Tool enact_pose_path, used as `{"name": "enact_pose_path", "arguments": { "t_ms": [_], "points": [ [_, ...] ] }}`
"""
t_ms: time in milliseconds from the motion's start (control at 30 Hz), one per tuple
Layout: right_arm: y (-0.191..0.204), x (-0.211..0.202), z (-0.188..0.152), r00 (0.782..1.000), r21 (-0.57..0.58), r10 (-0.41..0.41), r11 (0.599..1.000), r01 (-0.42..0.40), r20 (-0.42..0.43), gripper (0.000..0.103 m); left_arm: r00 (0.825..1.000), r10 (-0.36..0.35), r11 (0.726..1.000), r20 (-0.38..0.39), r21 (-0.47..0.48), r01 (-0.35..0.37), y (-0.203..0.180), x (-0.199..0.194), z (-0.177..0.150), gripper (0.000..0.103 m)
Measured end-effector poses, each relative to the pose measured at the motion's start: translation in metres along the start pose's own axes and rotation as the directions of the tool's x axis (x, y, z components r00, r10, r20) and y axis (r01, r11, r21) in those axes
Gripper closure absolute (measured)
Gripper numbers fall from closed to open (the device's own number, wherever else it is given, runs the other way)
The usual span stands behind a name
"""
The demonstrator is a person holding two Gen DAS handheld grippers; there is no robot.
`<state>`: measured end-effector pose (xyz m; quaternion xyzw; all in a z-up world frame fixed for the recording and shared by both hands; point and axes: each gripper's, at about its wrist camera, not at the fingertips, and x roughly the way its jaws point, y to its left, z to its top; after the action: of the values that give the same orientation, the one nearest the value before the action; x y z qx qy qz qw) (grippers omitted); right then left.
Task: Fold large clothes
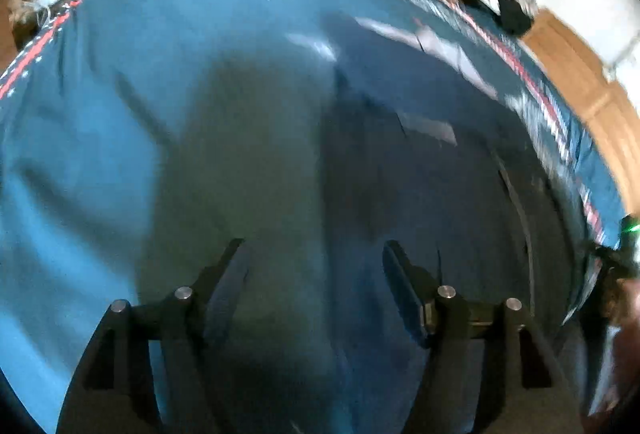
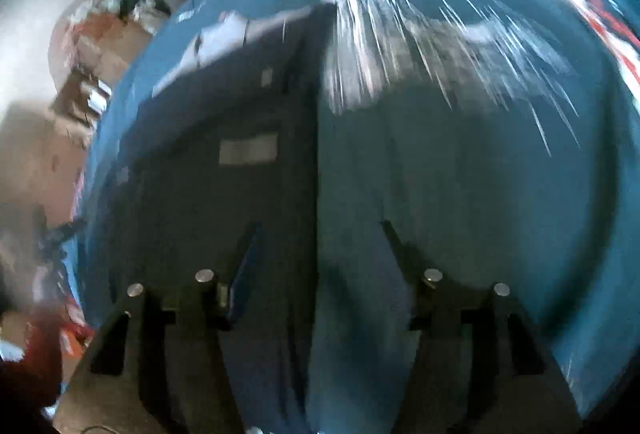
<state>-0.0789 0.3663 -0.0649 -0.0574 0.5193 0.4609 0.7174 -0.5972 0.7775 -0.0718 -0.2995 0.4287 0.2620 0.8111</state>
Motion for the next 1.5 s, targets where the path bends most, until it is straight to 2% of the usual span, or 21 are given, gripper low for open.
{"name": "enact_pose_path", "arguments": {
  "t_ms": [100,133,200,267,300,333,533,667,833,867,933,967,1000,1033,1067,1100,1167,1267,1333,1433,1500],
  "points": [
    [0.013,-0.012,-0.047,1.0,-0.032,-0.028,0.999,0.028,0.009,0.046,0.999,0.027,0.998,0.022,0.053,-0.028,-0.029,-0.01,-0.041,0.027],
    [0.021,-0.015,-0.057,0.997,-0.04,-0.066,0.997,0.067,0.037,0.046,0.999,0.024,0.998,0.03,0.065,-0.026,-0.035,-0.013,-0.048,0.027],
    [0.035,-0.02,-0.064,0.988,-0.071,-0.136,0.987,0.142,0.077,0.046,0.995,0.083,0.99,0.062,0.111,-0.089,-0.044,-0.015,-0.06,0.027],
    [0.057,-0.02,-0.066,0.947,-0.123,-0.288,0.944,0.305,0.141,0.044,0.988,0.138,0.979,0.072,0.138,-0.147,-0.051,-0.005,-0.065,0.022],
    [0.067,-0.018,-0.066,0.924,-0.14,-0.348,0.919,0.37,0.156,0.042,0.986,0.143,0.98,0.08,0.13,-0.153,-0.056,0.001,-0.068,0.02],
    [0.076,-0.018,-0.067,0.912,-0.147,-0.376,0.905,0.399,0.164,0.039,0.987,0.138,0.983,0.088,0.114,-0.147,-0.046,-0.003,-0.075,0.019],
    [0.099,-0.031,-0.074,0.881,-0.157,-0.4,0.881,0.446,0.252,0.035,0.987,0.128,0.987,0.102,0.08,-0.137,-0.046,0.008,-0.074,0.016],
    [0.104,-0.036,-0.077,0.872,-0.148,-0.405,0.878,0.454,0.274,0.033,0.988,0.112,0.991,0.109,0.061,-0.119,-0.043,0.011,-0.075,0.015],
    [0.11,-0.043,-0.084,0.872,-0.147,-0.401,0.88,0.452,0.282,0.031,0.987,0.111,0.991,0.115,0.058,-0.118,-0.042,0.011,-0.076,0.014],
    [0.109,-0.043,-0.084,0.876,-0.15,-0.393,0.883,0.444,0.278,0.03,0.988,0.109,0.992,0.114,0.055,-0.115,-0.042,0.011,-0.076,0.014],
    [0.103,-0.042,-0.084,0.913,-0.153,-0.329,0.916,0.371,0.243,0.027,0.99,0.098,0.994,0.106,0.048,-0.103,-0.04,0.01,-0.074,0.014],
    [0.092,-0.04,-0.082,0.955,-0.14,-0.223,0.957,0.253,0.198,0.026,0.991,0.086,0.995,0.098,0.044,-0.091,-0.038,0.01,-0.073,0.014],
    [0.077,-0.038,-0.08,0.984,-0.109,-0.092,0.988,0.109,0.15,0.026,0.993,0.073,0.996,0.089,0.041,-0.077,-0.037,0.009,-0.072,0.014],
    [0.056,-0.035,-0.077,0.992,-0.053,0.057,0.997,-0.052,0.109,0.028,0.995,0.059,0.997,0.082,0.04,-0.063,-0.035,0.008,-0.071,0.014],
    [0.041,-0.033,-0.076,0.989,-0.018,0.113,0.994,-0.112,0.098,0.03,0.996,0.042,0.998,0.076,0.038,-0.045,-0.033,0.007,-0.07,0.014],
    [0.024,-0.03,-0.076,0.987,0.018,0.133,0.991,-0.135,0.084,0.031,0.997,0.027,0.999,0.071,0.037,-0.03,-0.032,0.006,-0.07,0.014],
    [-0.01,-0.017,-0.074,0.983,0.102,0.182,0.978,-0.184,0.036,0.039,0.998,0.001,1.0,0.065,0.03,-0.003,-0.029,0.004,-0.069,0.014],
    [-0.045,-0.003,-0.075,0.967,0.2,0.256,0.947,-0.252,0.006,0.04,0.998,-0.015,1.0,0.062,0.014,0.015,-0.027,0.004,-0.068,0.014],
    [-0.053,0.004,-0.075,0.957,0.225,0.29,0.933,-0.282,-0.002,0.041,0.998,-0.023,1.0,0.056,0.009,0.023,-0.026,0.004,-0.067,0.014],
    [-0.047,0.011,-0.075,0.951,0.194,0.308,0.935,-0.297,-0.027,0.04,0.998,-0.045,0.999,0.044,0.01,0.045,-0.027,0.003,-0.066,0.014],
    [-0.039,0.017,-0.075,0.957,0.161,0.284,0.949,-0.271,-0.062,0.04,0.997,-0.067,0.998,0.042,-0.002,0.067,-0.025,0.002,-0.066,0.014]
  ]
}}
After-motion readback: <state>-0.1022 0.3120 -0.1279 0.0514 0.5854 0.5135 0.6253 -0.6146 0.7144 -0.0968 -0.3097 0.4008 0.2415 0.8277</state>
